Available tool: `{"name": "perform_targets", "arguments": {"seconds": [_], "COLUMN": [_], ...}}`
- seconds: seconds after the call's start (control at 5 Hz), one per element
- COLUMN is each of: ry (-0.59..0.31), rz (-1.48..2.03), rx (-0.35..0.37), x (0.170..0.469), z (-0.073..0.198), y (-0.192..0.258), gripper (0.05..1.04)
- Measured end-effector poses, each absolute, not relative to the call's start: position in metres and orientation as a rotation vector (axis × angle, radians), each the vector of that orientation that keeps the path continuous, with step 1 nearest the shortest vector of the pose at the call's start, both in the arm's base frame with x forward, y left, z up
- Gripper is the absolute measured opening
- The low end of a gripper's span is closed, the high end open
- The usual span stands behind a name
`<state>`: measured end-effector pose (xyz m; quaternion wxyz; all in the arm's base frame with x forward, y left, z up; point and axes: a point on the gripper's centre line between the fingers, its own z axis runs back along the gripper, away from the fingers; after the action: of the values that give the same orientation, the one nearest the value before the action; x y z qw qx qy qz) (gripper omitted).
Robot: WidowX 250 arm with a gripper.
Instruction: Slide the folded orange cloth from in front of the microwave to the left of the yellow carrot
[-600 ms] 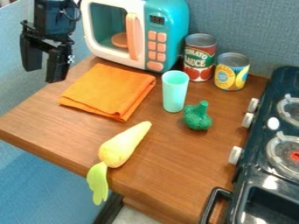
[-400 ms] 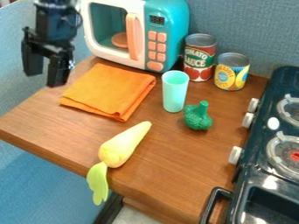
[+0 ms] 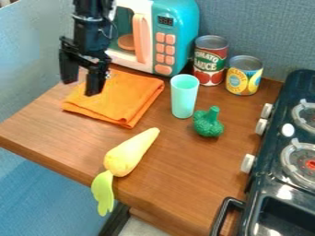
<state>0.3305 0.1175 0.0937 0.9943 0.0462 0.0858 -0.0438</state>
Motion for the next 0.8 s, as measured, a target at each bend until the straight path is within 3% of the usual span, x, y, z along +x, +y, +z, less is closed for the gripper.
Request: {"name": "perform_targets", "arguments": {"seconds": [0.2,0.8], "ry": [0.044,-0.229], "rz": [-0.049,0.066], "rx": [0.1,0.01], "x": [0.351,0.409], "z": [0.09,0.068], "y": [0.118,0.14], "gripper": [0.997,0.997]}}
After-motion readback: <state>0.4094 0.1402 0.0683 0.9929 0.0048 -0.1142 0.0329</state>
